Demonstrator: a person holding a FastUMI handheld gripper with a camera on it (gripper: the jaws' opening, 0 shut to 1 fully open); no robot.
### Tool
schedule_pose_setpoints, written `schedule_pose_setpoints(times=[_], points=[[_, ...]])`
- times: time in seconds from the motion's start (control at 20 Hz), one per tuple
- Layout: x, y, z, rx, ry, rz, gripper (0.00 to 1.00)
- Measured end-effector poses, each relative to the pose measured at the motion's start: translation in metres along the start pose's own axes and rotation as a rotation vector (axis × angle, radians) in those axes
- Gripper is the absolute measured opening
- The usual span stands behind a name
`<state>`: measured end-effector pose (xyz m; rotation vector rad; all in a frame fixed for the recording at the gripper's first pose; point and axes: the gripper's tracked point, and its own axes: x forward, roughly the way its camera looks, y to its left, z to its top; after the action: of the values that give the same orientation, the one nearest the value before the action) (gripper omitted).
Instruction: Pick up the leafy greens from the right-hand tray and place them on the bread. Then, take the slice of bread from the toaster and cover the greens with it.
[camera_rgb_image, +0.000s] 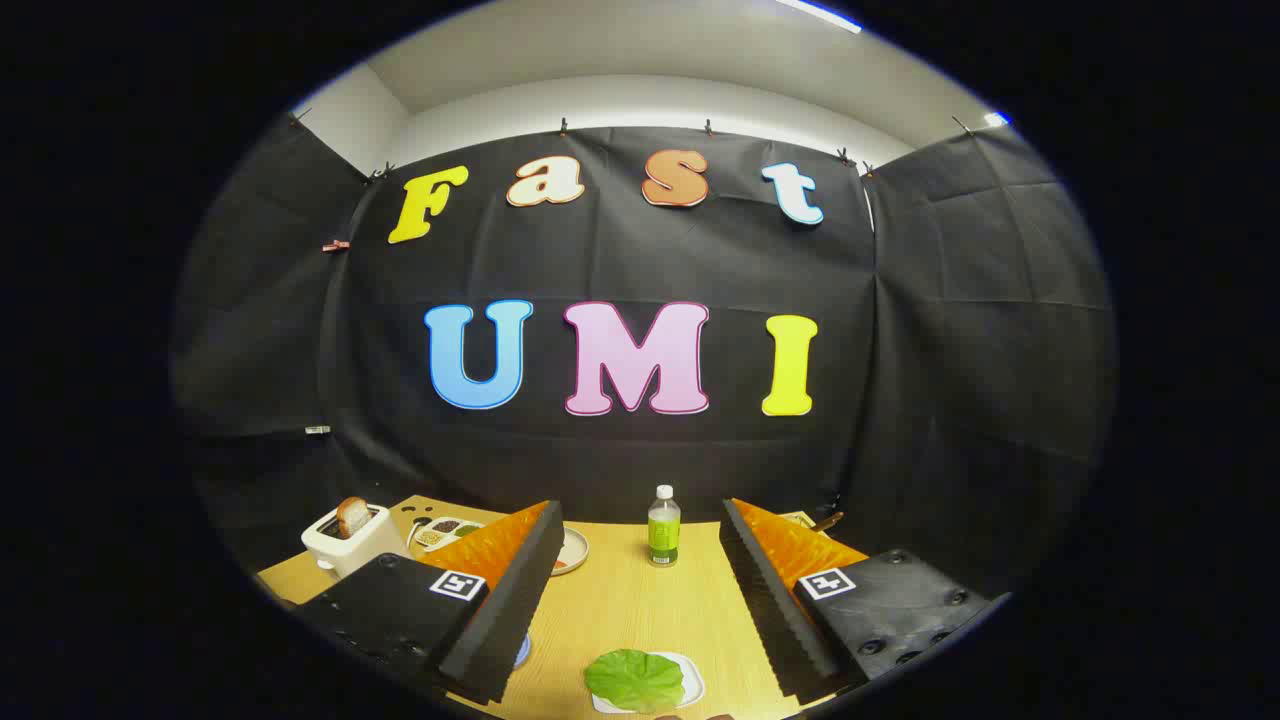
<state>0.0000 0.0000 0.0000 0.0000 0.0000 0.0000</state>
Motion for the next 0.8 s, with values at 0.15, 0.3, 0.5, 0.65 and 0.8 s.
schedule_pose_setpoints(times=[0.15,0.3,0.5,0.65,0.8], points=[[-0.002,-0.005,-0.010,0.007,0.018,-0.005,0.98],[-0.004,-0.007,-0.018,0.019,0.040,-0.005,0.98],[-0.002,-0.008,-0.020,0.023,0.039,-0.003,0.98],[-0.001,-0.007,-0.022,0.021,0.047,0.005,0.98],[0.001,-0.005,-0.024,0.027,0.050,0.011,0.98]])
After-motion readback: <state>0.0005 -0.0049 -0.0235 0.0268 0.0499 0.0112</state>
